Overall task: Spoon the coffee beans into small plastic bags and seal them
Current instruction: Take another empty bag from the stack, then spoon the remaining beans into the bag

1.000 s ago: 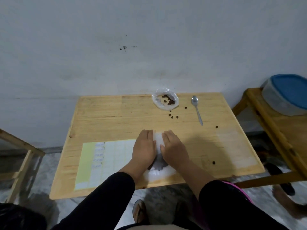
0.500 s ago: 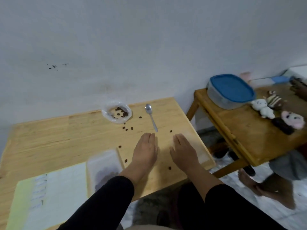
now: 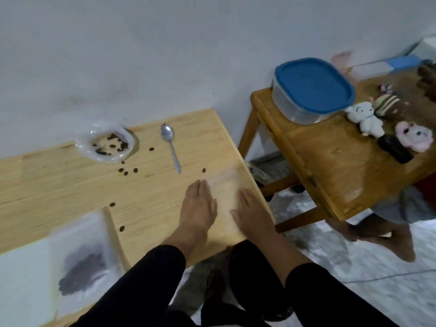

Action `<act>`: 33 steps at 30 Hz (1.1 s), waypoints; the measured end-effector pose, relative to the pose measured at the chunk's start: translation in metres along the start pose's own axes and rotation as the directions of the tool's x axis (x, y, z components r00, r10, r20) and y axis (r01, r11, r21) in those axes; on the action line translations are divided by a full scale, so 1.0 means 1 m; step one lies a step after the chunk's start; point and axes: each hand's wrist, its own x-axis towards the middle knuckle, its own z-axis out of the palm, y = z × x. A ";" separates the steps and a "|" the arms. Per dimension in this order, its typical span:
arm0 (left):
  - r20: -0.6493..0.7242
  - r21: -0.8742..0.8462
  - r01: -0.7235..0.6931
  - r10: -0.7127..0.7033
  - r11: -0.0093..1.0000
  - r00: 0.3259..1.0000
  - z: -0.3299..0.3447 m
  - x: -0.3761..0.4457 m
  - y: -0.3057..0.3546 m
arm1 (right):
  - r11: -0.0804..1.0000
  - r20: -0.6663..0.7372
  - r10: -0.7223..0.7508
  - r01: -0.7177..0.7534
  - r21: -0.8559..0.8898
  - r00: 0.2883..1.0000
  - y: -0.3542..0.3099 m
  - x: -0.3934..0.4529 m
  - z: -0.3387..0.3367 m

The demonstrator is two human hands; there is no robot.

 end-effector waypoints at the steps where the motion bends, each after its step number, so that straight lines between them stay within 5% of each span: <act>1: -0.021 0.007 0.001 -0.001 1.000 1.000 0.006 0.007 -0.003 | 1.000 -0.011 0.000 0.000 0.008 1.000 0.005 0.000 0.009; 12: -0.032 -0.449 0.220 -0.261 0.866 0.965 -0.006 0.035 0.007 | 0.987 -0.113 -0.051 0.067 0.144 0.992 0.016 0.002 0.016; 16: -0.056 -0.591 0.195 -0.280 0.783 0.958 -0.020 0.028 0.010 | 0.931 -0.142 0.081 -0.025 0.364 0.987 -0.001 0.009 -0.006; 19: -0.056 -0.711 0.148 -0.265 0.687 0.962 -0.040 0.018 0.013 | 0.839 -0.215 0.207 -0.060 0.540 0.954 -0.027 0.024 -0.035; 23: -0.112 -0.807 0.042 -0.223 0.590 0.968 -0.073 0.008 0.015 | 0.567 -0.118 0.347 -0.108 0.817 0.930 -0.071 0.041 -0.077; 28: -0.156 -0.926 -0.094 -0.144 0.367 0.977 -0.120 -0.006 0.005 | 0.381 -0.145 0.295 0.023 0.924 0.944 -0.123 0.053 -0.104; 33: -0.153 -0.969 -0.083 -0.304 0.231 0.940 -0.158 -0.009 -0.031 | 0.288 -0.116 0.176 0.062 0.956 0.977 -0.171 0.062 -0.112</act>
